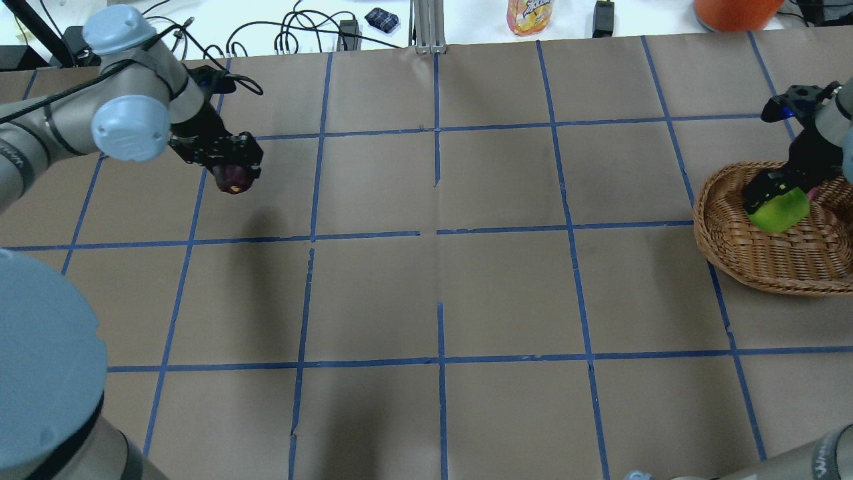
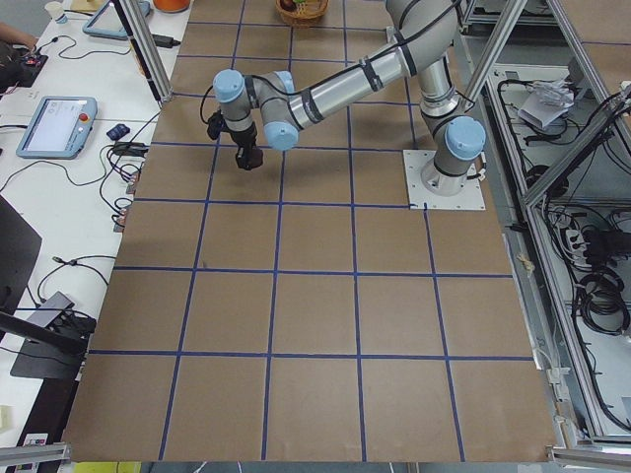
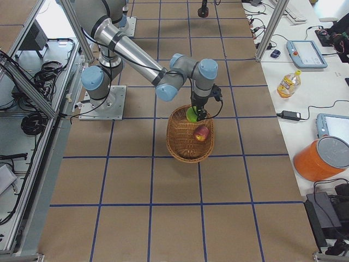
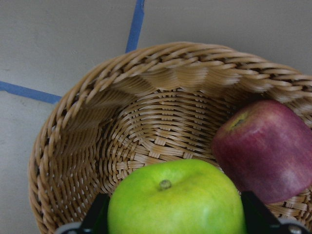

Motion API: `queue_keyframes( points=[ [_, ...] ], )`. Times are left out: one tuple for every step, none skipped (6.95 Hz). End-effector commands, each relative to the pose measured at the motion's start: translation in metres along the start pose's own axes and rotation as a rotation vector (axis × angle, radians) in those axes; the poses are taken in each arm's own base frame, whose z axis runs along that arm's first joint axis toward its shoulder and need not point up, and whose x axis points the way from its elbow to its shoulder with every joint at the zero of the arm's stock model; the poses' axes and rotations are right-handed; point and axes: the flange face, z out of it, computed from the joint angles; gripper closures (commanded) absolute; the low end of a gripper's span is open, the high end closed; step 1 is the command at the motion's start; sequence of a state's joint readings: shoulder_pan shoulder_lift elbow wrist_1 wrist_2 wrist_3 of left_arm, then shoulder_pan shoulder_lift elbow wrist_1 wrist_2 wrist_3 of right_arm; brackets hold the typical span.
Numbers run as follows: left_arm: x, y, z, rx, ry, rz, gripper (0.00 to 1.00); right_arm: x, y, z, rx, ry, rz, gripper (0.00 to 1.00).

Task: Put all apples into basket
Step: 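Place the green apple in the basket while the left carries the dark red apple, then release the dark red apple at the table center and lift the left gripper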

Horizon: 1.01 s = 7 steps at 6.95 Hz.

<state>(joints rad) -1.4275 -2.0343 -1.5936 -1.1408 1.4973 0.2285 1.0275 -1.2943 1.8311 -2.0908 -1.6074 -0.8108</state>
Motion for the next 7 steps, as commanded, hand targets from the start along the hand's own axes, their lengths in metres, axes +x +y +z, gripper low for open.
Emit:
queue_keyframes(
  points=[
    [0.181, 0.028, 0.017, 0.009, 0.065, -0.21, 0.98, -0.003, 0.011, -0.006, 0.031, 0.0, 0.004, 0.0],
    [0.243, 0.037, 0.028, 0.086, 0.091, -0.273, 0.91, -0.025, 0.005, -0.031, 0.081, 0.008, 0.021, 0.0],
    [0.269, 0.04, 0.048, 0.082, 0.101, -0.36, 0.91, -0.061, -0.008, -0.047, 0.104, 0.012, 0.056, 0.0],
    [0.301, 0.05, 0.057, 0.089, 0.102, -0.391, 0.91, -0.112, -0.025, -0.048, 0.088, -0.012, 0.076, 0.0],
    [0.314, 0.057, 0.071, 0.078, 0.093, -0.379, 0.43, -0.171, -0.046, -0.046, 0.087, -0.028, 0.141, 0.0],
    [0.315, 0.058, 0.079, 0.068, 0.084, -0.384, 0.06, -0.228, -0.065, -0.04, 0.106, -0.049, 0.213, 0.0],
    [0.31, 0.058, 0.073, 0.097, 0.041, -0.381, 0.0, -0.268, -0.082, -0.028, 0.143, -0.053, 0.228, 0.0]
  ],
)
